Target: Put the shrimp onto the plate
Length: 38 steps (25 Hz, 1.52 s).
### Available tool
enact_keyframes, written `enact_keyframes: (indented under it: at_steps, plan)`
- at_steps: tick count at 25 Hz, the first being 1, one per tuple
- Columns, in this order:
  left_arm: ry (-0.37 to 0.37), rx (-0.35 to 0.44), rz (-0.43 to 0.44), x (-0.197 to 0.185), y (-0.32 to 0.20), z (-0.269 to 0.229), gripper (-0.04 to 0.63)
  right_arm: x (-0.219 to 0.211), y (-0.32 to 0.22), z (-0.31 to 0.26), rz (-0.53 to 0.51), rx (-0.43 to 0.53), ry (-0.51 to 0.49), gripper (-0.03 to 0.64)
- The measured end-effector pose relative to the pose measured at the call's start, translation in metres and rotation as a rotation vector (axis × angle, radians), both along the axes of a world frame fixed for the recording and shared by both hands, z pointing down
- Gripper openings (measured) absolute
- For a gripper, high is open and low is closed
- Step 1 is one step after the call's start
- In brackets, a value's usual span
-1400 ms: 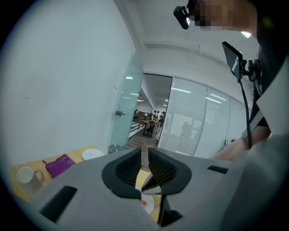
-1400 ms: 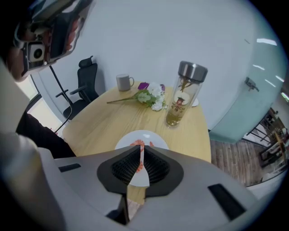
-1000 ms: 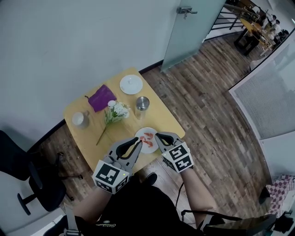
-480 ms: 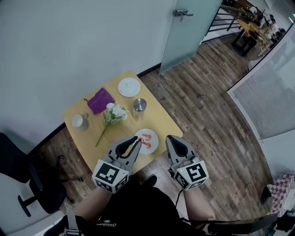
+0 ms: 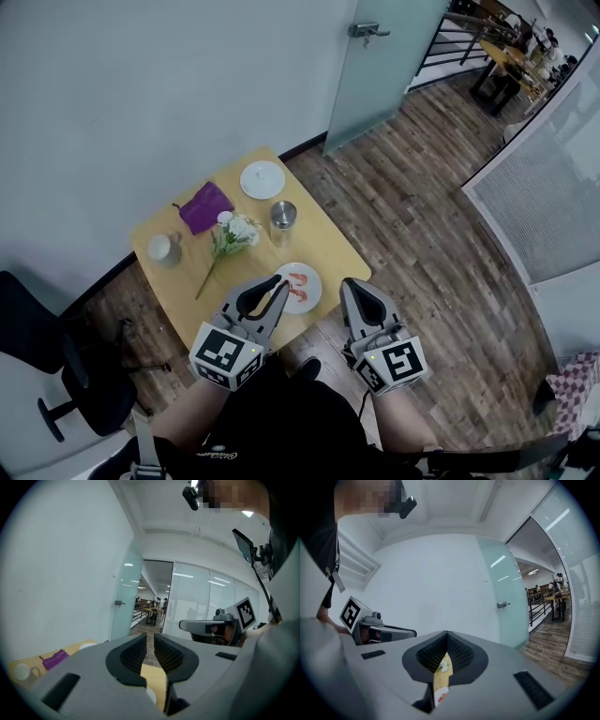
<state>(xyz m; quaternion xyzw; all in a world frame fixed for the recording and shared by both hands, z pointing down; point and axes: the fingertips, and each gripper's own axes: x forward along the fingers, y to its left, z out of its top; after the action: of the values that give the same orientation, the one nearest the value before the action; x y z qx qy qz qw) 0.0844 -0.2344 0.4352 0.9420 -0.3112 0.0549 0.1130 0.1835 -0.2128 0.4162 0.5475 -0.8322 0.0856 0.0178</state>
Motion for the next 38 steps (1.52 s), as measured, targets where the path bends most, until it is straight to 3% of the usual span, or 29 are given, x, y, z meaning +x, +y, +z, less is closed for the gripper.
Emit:
enact_keyframes:
  at_steps: [38]
  plan:
    - [0.009, 0.023, -0.005, -0.007, 0.018, -0.009, 0.051, -0.010, 0.023, -0.007, -0.020, 0.009, 0.023, 0.000]
